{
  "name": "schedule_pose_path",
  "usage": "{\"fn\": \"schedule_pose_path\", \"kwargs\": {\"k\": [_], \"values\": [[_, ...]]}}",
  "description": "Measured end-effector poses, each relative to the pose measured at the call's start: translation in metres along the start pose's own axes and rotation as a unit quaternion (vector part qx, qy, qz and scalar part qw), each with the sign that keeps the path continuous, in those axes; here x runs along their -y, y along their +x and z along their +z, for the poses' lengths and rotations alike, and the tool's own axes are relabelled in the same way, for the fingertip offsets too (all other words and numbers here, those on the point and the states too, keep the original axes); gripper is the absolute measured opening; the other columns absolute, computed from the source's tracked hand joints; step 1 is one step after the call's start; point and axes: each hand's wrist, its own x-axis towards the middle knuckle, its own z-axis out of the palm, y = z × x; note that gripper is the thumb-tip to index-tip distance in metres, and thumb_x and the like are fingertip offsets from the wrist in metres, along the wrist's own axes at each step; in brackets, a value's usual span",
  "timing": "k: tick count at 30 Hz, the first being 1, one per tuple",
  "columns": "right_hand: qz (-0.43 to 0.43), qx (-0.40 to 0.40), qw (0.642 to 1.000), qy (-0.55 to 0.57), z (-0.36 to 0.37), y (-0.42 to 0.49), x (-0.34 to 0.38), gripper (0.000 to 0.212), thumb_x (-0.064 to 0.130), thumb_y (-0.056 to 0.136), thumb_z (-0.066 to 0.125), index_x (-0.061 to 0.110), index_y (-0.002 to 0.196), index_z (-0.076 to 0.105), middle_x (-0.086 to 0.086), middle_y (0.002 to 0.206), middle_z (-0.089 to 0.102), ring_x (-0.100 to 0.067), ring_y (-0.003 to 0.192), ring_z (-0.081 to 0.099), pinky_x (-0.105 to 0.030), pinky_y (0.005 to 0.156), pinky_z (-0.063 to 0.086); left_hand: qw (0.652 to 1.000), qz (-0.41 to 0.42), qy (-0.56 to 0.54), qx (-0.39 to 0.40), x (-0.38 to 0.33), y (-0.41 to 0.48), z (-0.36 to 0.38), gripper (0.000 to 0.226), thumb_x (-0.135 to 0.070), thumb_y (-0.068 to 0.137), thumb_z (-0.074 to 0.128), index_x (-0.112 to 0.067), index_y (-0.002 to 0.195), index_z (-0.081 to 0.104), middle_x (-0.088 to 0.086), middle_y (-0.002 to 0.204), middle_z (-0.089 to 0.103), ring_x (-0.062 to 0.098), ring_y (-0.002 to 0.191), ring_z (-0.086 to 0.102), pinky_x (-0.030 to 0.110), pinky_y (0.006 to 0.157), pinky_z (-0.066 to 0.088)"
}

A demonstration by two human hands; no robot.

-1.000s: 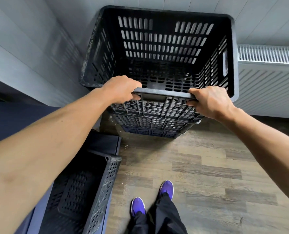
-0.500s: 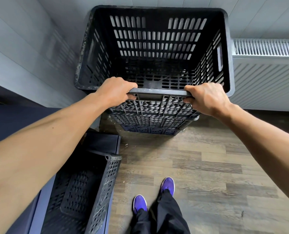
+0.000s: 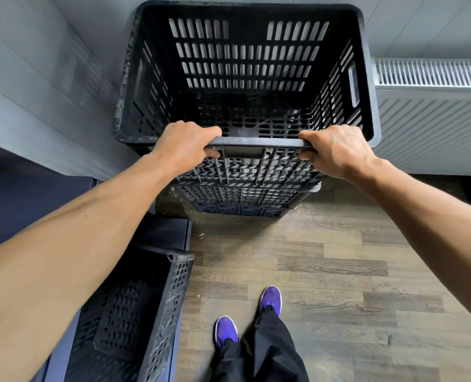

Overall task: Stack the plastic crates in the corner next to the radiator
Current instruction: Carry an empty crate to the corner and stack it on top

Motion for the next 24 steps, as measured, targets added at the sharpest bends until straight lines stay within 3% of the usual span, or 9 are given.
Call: {"fn": "schedule_pose_path", "kwargs": {"k": [7,15,20,24], "values": [[0.015,0.0,1.0,0.004,-0.002,-0.001,0.004,0.021,0.038,0.094,0.059,0.02,0.106,0.058,-0.003,0.072,0.061,-0.032,0.072,0.065,-0.031,0.058,0.037,1.0,0.006,-0.009,0.006,0.002,0.001,0.001,0.022,-0.043,0.094,0.058,-0.022,0.099,0.055,-0.005,0.06,0.047,0.025,0.059,0.051,0.032,0.054,0.036],[0.025,0.008,1.0,-0.001,-0.001,-0.006,0.009,0.021,0.038,0.092,0.062,0.019,0.099,0.058,0.001,0.064,0.047,-0.032,0.07,0.063,-0.031,0.057,0.036,0.999,0.002,-0.026,0.036,0.0,-0.002,-0.003,0.022,-0.042,0.094,0.059,-0.021,0.093,0.055,-0.009,0.055,0.044,0.018,0.052,0.046,0.031,0.055,0.037],[0.025,0.012,1.0,0.014,0.0,-0.005,0.009,0.02,0.038,0.092,0.062,0.021,0.1,0.059,0.001,0.067,0.05,-0.032,0.07,0.064,-0.032,0.058,0.039,0.997,0.005,-0.044,0.061,0.003,0.001,-0.011,0.024,-0.039,0.093,0.063,-0.021,0.083,0.051,-0.007,0.054,0.046,0.009,0.049,0.043,0.031,0.053,0.033],[0.016,0.007,1.0,0.011,0.003,-0.004,0.007,0.022,0.041,0.092,0.062,0.02,0.096,0.057,0.001,0.065,0.053,-0.032,0.069,0.064,-0.033,0.058,0.041,0.998,-0.001,-0.039,0.046,0.001,-0.001,-0.01,0.023,-0.041,0.093,0.062,-0.019,0.09,0.057,-0.008,0.053,0.047,0.009,0.047,0.044,0.03,0.052,0.033]]}}
